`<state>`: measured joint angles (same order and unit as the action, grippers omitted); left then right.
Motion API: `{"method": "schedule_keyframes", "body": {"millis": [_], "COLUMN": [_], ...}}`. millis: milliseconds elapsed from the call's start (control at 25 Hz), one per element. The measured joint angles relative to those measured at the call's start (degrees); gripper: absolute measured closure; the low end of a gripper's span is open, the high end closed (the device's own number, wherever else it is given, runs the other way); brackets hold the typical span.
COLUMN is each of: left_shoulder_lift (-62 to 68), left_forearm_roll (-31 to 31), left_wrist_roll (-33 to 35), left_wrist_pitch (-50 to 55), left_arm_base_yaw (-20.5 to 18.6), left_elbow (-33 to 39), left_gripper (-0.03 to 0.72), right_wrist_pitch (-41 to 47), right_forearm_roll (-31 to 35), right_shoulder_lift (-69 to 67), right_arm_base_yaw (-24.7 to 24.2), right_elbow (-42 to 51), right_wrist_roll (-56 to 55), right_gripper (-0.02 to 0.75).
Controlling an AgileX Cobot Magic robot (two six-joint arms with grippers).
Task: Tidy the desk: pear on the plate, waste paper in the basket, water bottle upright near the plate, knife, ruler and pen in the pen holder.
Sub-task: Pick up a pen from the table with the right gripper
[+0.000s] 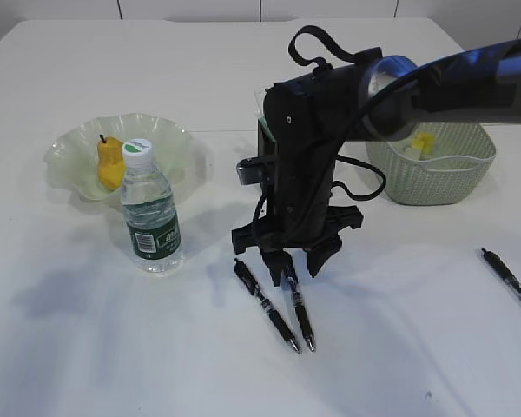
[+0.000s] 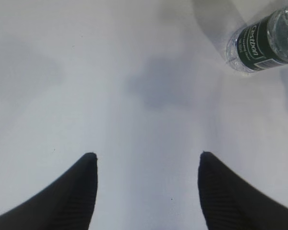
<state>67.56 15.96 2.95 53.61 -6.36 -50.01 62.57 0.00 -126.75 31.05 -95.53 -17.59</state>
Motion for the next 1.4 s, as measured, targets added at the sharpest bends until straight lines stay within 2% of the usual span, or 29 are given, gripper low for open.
{"method": "schedule_keyframes", "body": {"millis": [240, 840, 920, 1120, 1400], "left_shoulder_lift": [0.0, 0.0, 0.0, 0.0, 0.0], "left_forearm_roll": [0.0, 0.0, 0.0, 0.0, 0.0], "left_wrist_roll": [0.0, 0.0, 0.0, 0.0, 0.0], "left_wrist_pitch": [-0.4, -0.5, -0.6, -0.7, -0.7], "left_arm_base_yaw": [0.0, 0.0, 0.0, 0.0, 0.0], "left_elbow": [0.0, 0.0, 0.0, 0.0, 0.0], "left_gripper": [0.222, 0.222, 0.222, 0.222, 0.222], "right_wrist_pitch": [-3.0, -3.3, -3.3, -3.3, -3.3], "right_forearm_roll": [0.3, 0.6, 0.6, 0.8, 0.8], "right_shoulder_lift": [-0.4, -3.0, -3.0, -3.0, -3.0], "right_arm_base_yaw": [0.0, 0.0, 0.0, 0.0, 0.0], "right_elbow": [0.0, -0.4, -0.4, -0.4, -0.4], "right_wrist_roll": [-4.0, -6.1, -6.2, -6.2, -6.3], "right_gripper": [0.342, 0.349, 0.378, 0.528, 0.612]}}
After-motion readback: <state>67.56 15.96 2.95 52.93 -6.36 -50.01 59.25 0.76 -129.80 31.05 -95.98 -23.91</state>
